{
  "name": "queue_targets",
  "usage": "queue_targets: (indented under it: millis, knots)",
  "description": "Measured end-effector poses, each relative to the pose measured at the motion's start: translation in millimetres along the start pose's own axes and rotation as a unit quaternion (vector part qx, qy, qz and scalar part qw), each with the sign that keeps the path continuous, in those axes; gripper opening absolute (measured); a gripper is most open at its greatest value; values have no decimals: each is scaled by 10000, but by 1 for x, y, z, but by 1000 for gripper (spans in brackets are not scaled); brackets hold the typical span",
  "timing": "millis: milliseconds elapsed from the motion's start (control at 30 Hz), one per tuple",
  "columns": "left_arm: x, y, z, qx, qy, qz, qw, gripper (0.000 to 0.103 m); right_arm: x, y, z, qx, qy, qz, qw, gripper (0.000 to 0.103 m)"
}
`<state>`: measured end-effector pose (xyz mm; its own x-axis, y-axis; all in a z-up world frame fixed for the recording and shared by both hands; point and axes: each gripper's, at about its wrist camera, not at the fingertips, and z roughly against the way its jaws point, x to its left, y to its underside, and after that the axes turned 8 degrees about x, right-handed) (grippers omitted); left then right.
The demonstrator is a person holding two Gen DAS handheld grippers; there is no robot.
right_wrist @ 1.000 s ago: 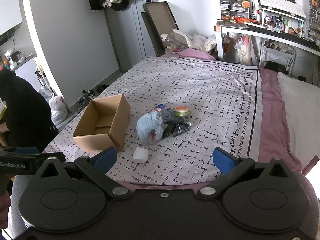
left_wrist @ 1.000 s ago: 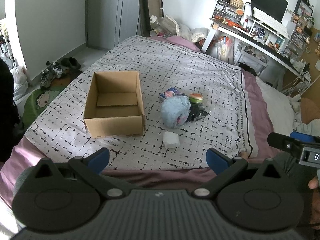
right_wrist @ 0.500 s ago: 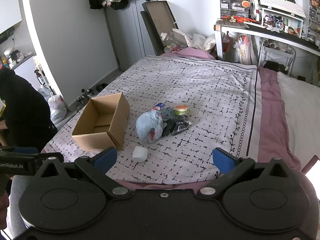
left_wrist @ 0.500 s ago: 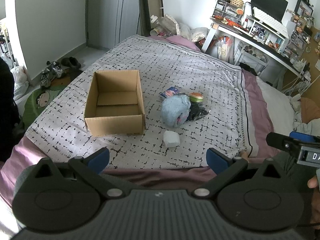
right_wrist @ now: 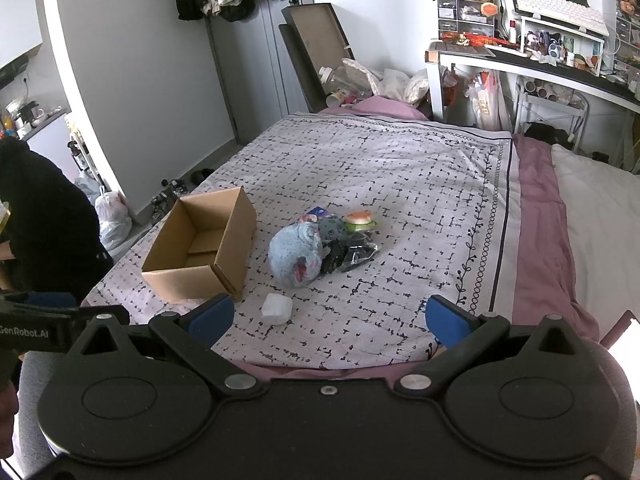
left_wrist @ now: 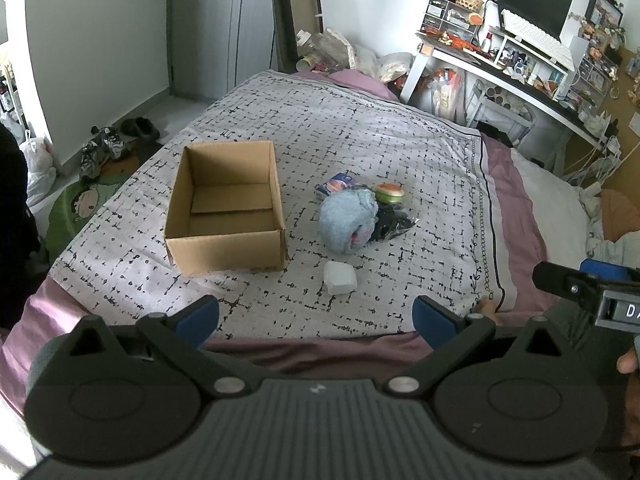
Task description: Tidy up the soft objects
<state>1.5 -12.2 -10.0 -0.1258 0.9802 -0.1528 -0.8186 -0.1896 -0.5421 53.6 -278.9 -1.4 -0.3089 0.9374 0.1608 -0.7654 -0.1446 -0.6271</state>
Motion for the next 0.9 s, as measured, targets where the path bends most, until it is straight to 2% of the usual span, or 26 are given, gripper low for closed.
queue_targets:
  millis: [400,900]
  knots:
    - [-8,-11,-17,98,-5,-23,9999,102,-10,-4,-15,69,-17,-149,9999,103]
    - [-13,-27,-55,278,57,75,9996,102,-27,-22,-51,365,-141,-488,9980,103]
